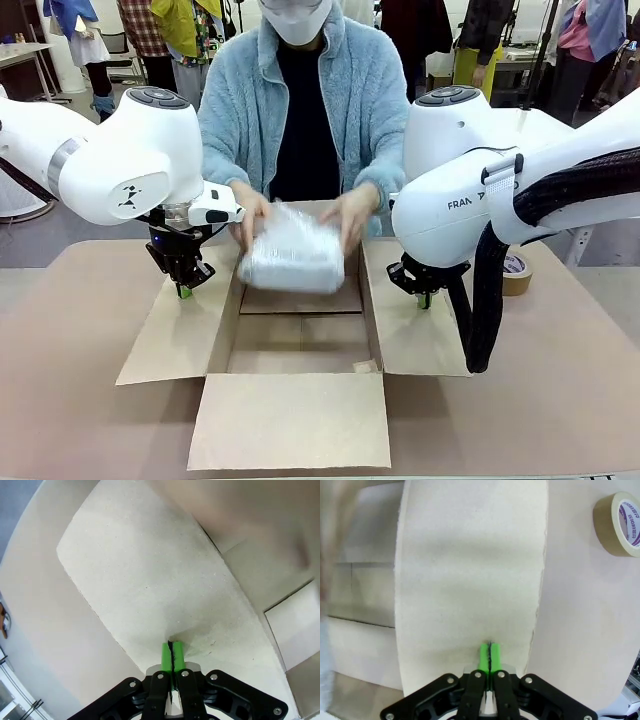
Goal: Wrap the clocks to prevent damage.
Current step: Once the human has placed the objects inside and stepped back, release both hands from the side flaps of the Package Box.
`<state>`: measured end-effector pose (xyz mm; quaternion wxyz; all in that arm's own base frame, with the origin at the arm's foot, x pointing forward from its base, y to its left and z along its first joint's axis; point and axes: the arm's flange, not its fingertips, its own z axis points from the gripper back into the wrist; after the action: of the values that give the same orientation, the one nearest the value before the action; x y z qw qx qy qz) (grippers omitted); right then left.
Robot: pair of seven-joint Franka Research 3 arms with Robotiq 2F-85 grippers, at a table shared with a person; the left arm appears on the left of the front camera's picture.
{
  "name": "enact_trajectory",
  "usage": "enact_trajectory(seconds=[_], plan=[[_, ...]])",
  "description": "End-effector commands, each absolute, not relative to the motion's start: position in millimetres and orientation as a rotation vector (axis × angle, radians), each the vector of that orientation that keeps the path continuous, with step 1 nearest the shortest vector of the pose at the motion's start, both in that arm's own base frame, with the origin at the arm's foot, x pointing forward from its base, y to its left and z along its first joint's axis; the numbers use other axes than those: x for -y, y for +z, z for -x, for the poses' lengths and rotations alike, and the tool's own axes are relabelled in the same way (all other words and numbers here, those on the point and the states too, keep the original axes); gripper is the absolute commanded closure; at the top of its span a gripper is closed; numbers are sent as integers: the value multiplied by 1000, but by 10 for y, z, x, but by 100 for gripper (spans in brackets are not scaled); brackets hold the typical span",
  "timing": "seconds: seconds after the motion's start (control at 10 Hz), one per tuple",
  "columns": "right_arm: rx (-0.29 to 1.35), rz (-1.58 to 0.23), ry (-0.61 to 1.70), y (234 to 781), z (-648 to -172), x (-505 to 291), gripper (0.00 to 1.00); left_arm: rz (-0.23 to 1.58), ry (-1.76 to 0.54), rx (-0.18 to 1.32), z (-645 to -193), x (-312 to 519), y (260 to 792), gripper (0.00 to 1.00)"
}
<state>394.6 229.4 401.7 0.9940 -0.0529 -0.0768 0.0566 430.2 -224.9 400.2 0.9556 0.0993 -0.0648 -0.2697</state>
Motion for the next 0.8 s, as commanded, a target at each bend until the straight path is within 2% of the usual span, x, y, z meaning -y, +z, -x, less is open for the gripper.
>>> enact_trajectory(seconds=[0.0, 0.7], plan=[[150, 109, 111, 3988, -3929, -2298, 99, -206, -548, 128, -4297, 2245, 4001, 100], [150, 109, 111, 3988, -3929, -2298, 99, -206, -548, 128, -4297, 2245, 4001, 100]])
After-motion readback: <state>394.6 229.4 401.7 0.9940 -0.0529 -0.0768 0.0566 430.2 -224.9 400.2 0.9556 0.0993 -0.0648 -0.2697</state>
